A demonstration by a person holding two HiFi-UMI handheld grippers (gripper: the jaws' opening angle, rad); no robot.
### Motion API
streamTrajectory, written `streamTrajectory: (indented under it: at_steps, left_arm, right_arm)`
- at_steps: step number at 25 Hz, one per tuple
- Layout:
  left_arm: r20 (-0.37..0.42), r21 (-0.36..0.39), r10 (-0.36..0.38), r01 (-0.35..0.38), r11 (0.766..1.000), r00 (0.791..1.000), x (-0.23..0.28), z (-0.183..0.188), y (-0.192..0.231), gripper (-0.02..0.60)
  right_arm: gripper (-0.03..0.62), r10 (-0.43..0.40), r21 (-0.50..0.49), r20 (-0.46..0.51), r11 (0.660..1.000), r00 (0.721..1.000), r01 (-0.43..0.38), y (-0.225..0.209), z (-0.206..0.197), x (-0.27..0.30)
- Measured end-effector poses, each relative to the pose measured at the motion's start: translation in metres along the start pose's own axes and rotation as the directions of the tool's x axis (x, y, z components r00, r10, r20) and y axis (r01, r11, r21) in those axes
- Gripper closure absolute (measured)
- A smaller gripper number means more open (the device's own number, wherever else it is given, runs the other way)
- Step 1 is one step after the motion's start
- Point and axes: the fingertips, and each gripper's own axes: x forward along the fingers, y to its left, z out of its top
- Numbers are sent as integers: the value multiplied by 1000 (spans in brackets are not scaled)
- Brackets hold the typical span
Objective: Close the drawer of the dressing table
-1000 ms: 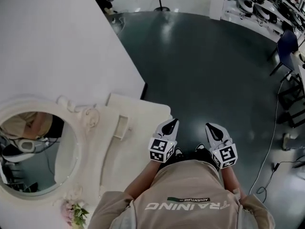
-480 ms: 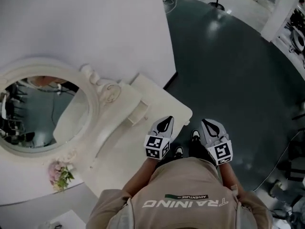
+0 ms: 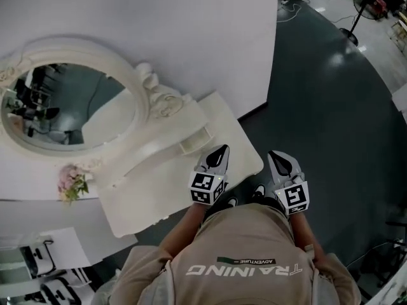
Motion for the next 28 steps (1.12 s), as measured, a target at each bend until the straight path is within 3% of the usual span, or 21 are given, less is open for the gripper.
streamTrajectory:
  at_steps: [6, 14, 17, 21, 28]
  left_arm:
    - [-5, -78, 181, -181, 980, 983, -21, -6, 22, 563]
    - [-36, -181, 371, -371, 911, 928, -62, -33, 43, 563]
    - [-58, -213, 396, -399, 892, 916, -73, -46, 49, 563]
    - [-67, -238, 391, -396, 887, 918, -74, -57, 63, 563]
    - [-72, -176, 342, -350, 920, 937, -69, -61, 100, 563]
  right_arm:
    - [592, 178, -37, -11, 983, 984, -178, 0, 9, 31]
    - [592, 366, -69, -17, 928, 931, -366, 21, 8, 74]
    - [592, 416, -71, -32, 906, 909, -418, 38, 8, 82]
    - [592, 435, -98, -45, 894, 899, -437, 55, 12, 90]
    - [591, 363, -119, -80, 921, 928, -371, 61, 20, 100]
